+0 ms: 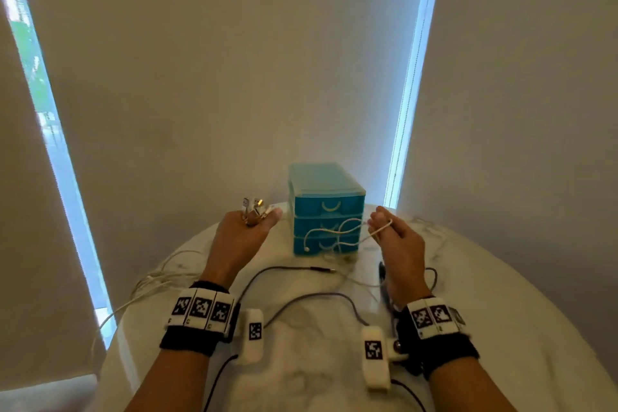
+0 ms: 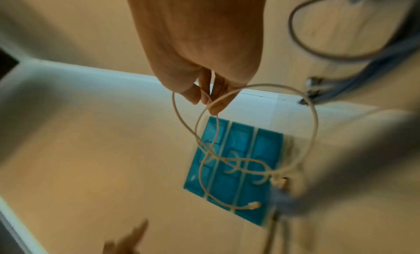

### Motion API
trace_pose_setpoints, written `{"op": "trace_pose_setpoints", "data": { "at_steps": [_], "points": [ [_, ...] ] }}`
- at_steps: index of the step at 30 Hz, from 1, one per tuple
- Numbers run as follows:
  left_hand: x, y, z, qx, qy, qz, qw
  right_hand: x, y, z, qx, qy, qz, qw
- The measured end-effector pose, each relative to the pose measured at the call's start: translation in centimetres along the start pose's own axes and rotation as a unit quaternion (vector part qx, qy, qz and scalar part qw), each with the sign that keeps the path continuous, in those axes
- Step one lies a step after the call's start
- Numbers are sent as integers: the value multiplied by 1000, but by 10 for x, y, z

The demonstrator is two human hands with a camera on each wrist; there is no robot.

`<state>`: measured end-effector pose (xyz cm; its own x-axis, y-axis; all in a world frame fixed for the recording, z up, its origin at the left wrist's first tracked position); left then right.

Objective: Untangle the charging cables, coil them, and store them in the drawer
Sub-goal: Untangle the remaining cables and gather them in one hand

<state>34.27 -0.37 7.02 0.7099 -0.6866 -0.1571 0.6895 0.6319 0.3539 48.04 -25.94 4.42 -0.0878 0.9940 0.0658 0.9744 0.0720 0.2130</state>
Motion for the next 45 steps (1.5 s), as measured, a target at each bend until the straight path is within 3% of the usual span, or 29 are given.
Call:
{"op": "trace_pose_setpoints", "data": {
  "at_steps": [7,11,16,21,24,27,30,34,45],
  "points": [
    [48,-23,19,-29,-18,-108,994,-25,-17,26,56,44,-53,996],
    [83,-37,18,-24,-7,-158,987,-11,-29,17,21,47,-100,994],
    [92,-38,8,-65,-79,-140,985,-9,-35,5,-87,0,-164,983],
    [83,-29,-6,-98,-179,-122,971,10,-41,14,-87,-41,-263,960],
    [81,-26,-8,-91,-222,-133,962,14,-45,19,-70,-71,-280,955],
    [77,-25,-6,-71,-253,-150,953,11,-46,16,-23,-32,-255,966],
    [73,-24,0,-52,-267,-168,948,4,-38,19,64,56,-176,981],
    [73,-25,-2,-46,-265,-175,947,0,-35,31,123,64,-146,980],
    [79,-33,-1,-27,-153,-215,964,-8,-32,19,73,124,-88,986]
  ]
}}
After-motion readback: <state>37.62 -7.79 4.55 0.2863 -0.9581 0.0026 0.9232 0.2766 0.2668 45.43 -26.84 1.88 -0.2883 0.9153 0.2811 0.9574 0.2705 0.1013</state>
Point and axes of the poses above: each hand's wrist, its own y-axis towards the middle knuckle, its own x-axis out of the palm, z = x × y, the point moved 4 cm from there along y, towards the middle knuckle, and after that the axes turned 12 degrees about -y, right-handed, at the moved point
